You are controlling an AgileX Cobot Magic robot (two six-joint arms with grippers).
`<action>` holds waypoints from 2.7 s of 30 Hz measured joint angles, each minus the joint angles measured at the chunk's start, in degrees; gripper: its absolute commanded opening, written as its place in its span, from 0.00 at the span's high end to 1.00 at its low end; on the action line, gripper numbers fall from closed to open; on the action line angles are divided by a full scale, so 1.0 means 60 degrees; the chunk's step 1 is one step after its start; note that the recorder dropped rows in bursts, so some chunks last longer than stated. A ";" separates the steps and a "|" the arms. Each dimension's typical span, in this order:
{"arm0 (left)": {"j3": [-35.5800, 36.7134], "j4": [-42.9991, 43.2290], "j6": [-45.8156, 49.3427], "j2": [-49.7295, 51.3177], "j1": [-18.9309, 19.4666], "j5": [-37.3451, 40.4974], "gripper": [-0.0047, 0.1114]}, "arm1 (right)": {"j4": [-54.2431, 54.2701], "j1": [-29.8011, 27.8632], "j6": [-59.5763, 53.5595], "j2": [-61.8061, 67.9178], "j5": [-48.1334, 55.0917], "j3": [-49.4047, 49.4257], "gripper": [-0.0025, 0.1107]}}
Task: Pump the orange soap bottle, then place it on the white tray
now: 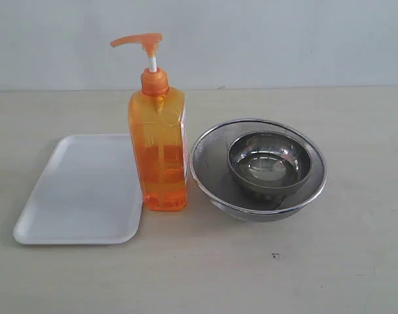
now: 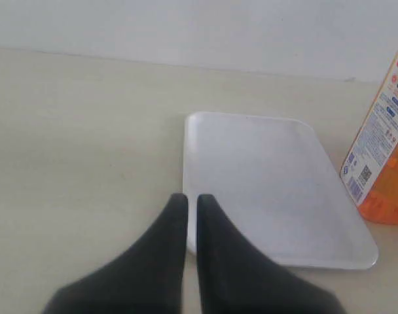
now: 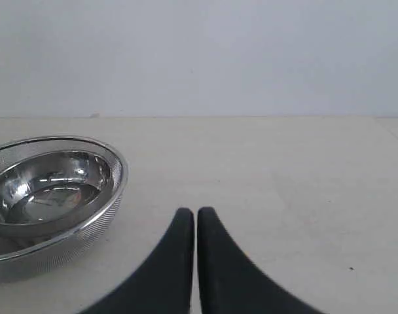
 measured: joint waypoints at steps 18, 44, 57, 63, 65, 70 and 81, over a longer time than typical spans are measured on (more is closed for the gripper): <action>0.0000 0.0000 0.0000 0.0000 0.0000 0.0000 0.92 | -0.1373 0.0645 0.2692 0.0339 -0.3408 -0.2043 0.98; 0.0000 0.0000 0.0000 0.0000 0.0000 0.0000 0.92 | -1.2315 0.6263 1.0771 1.1048 -0.4654 -0.7544 0.98; 0.0000 0.0000 0.0000 0.0000 0.0000 0.0000 0.92 | -1.1832 0.6287 0.9871 1.2324 -0.4230 -0.7599 0.23; 0.0000 0.0000 0.0000 0.0000 0.0000 0.0000 0.92 | -0.9728 0.6302 0.7898 1.3323 -0.4142 -0.8012 0.27; 0.0000 0.0000 0.0000 0.0000 0.0000 0.0000 0.92 | -0.9098 0.6302 0.7380 1.3666 -0.4262 -0.8222 0.27; 0.0000 0.0000 0.0000 0.0000 0.0000 0.0000 0.92 | -0.7665 0.6302 0.5620 1.4756 -0.4914 -0.8919 0.27; 0.0000 0.0000 0.0000 0.0000 0.0000 0.0000 0.92 | -0.2657 0.6302 0.1187 1.6345 -0.7365 -0.9149 0.39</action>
